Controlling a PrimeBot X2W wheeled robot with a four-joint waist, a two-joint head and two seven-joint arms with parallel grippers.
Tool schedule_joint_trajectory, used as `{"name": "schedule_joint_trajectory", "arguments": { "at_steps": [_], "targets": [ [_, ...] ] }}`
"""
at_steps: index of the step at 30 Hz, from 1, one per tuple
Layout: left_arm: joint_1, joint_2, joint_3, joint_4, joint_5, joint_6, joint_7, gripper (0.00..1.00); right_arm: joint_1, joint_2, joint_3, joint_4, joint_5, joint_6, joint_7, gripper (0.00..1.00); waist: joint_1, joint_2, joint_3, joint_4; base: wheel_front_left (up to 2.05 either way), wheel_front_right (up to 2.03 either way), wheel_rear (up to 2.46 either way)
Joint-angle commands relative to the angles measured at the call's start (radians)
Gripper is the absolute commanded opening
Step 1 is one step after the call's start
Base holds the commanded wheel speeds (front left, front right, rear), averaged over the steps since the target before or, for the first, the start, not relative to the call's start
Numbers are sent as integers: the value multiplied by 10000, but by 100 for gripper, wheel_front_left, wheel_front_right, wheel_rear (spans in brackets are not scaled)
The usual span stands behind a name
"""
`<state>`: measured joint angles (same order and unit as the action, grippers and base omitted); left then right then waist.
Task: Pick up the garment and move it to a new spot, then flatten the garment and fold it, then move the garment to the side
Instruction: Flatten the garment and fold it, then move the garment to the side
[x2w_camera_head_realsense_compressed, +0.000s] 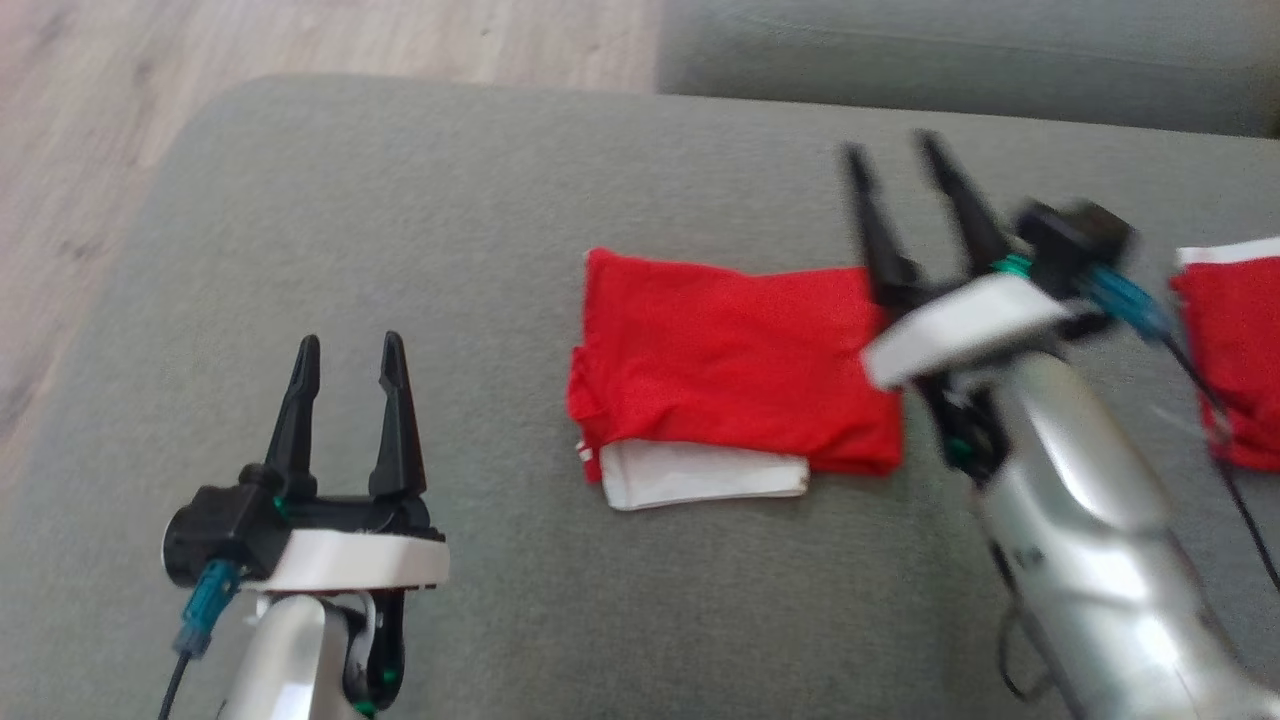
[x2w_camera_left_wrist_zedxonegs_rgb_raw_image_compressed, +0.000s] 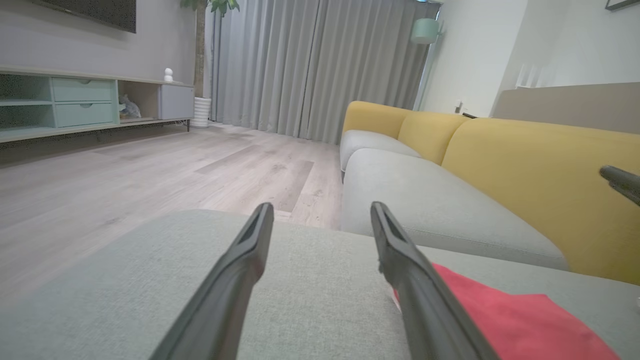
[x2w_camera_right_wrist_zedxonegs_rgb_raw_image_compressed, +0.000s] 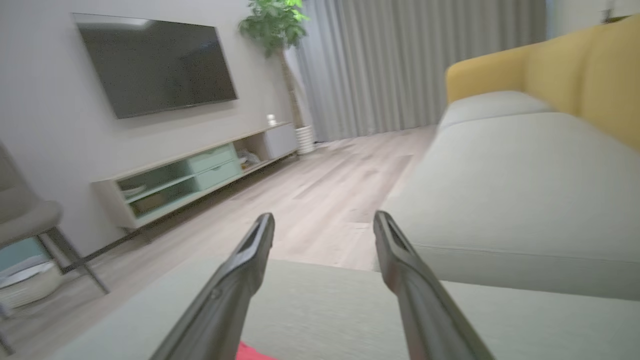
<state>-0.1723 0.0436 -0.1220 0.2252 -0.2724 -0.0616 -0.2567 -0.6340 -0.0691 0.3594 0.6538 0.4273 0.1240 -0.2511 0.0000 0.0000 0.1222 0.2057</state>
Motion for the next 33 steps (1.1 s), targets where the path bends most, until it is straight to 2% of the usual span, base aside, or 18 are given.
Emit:
{"name": "schedule_joint_trajectory", "arguments": {
  "at_steps": [1, 5, 10, 18, 33],
  "targets": [
    [-99, 66, 386, -364, 31, 5, -51, 100, 586, 189, -523, -582, -611, 67, -104, 100, 0, 0, -206, -318, 0, 0, 0],
    [75, 66, 445, -414, -12, 15, -51, 100, 2090, 189, -2362, -1852, -2130, 67, -105, 100, 0, 0, -385, -679, 0, 0, 0],
    [354, 66, 580, -393, -9, 54, -51, 100, 3703, 189, -3350, -3143, -2798, 67, -105, 100, 0, 0, -489, -1080, 0, 0, 0],
    [672, 66, 780, -173, -40, 82, -51, 100, 5055, 189, -3571, -3818, -2546, 67, -106, 100, 0, 0, -492, -1377, 0, 0, 0],
    [390, 66, 571, -234, -99, 62, -51, 100, 4922, 189, -3587, -3972, -2701, 67, -106, 100, 0, 0, -136, -1180, 0, 0, 0]
  ]
}}
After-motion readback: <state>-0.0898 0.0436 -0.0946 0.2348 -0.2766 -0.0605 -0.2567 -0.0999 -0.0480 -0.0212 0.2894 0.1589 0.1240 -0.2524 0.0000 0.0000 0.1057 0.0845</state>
